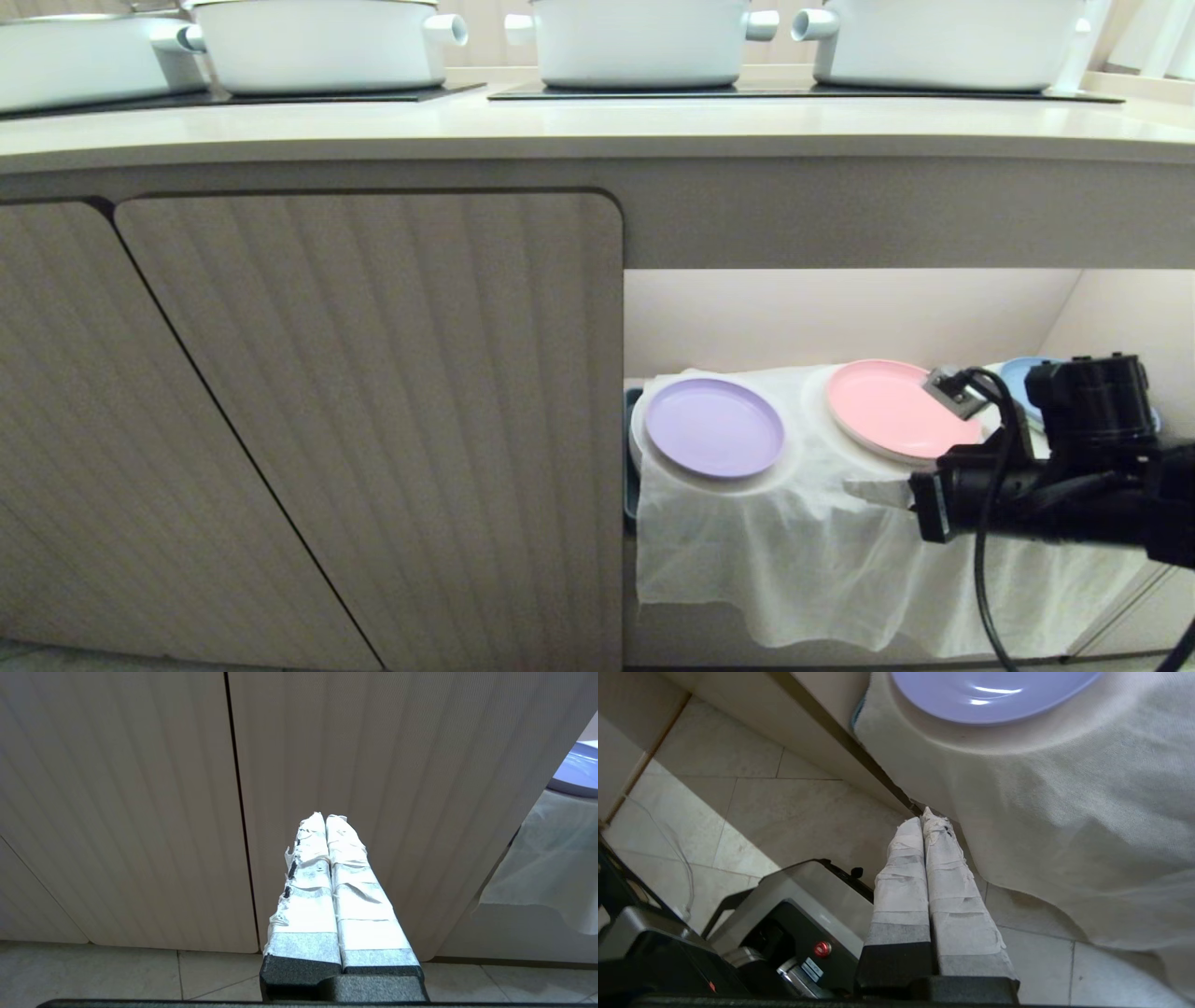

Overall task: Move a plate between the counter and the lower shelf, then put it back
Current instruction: Pick up the plate in the cupboard

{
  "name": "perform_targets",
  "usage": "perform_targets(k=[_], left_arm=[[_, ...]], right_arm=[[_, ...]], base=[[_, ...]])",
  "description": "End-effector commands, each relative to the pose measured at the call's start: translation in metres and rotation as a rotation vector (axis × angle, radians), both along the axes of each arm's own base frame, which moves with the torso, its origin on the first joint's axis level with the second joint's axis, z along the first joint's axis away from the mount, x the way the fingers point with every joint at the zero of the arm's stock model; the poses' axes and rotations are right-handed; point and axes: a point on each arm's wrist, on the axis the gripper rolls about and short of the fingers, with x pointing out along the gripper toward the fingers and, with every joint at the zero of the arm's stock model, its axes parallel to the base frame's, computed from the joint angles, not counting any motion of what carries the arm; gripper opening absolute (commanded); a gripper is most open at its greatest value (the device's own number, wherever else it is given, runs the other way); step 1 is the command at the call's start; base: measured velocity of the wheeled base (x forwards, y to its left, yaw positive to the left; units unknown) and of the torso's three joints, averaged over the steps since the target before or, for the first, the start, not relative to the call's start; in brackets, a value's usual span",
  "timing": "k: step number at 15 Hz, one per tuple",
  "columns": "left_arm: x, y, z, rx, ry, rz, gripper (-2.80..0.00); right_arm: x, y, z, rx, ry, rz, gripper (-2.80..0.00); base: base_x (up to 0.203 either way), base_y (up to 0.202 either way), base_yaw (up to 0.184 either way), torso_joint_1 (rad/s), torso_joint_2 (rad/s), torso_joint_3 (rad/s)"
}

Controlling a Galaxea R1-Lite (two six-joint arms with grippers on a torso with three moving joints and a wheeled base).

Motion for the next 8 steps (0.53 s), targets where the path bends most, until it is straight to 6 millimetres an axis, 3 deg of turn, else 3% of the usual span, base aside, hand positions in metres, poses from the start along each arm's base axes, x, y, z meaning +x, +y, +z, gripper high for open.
perform_targets(k=[1, 8], left_arm=[[0.0, 0.0, 0.0, -0.001, 0.001, 0.001, -2.8], [0.0, 0.0, 0.0, -0.001, 0.001, 0.002, -2.8]], right_arm=[[0.013, 0.004, -0.009, 0.033, 0.062, -0.023, -2.8], [0.043, 0.017, -0.015, 0.101, 0.138, -0.063, -2.8]], base=[[0.0, 0.0, 0.0, 0.0, 0.0, 0.0], [0.0, 0.0, 0.0, 0.0, 0.0, 0.0]])
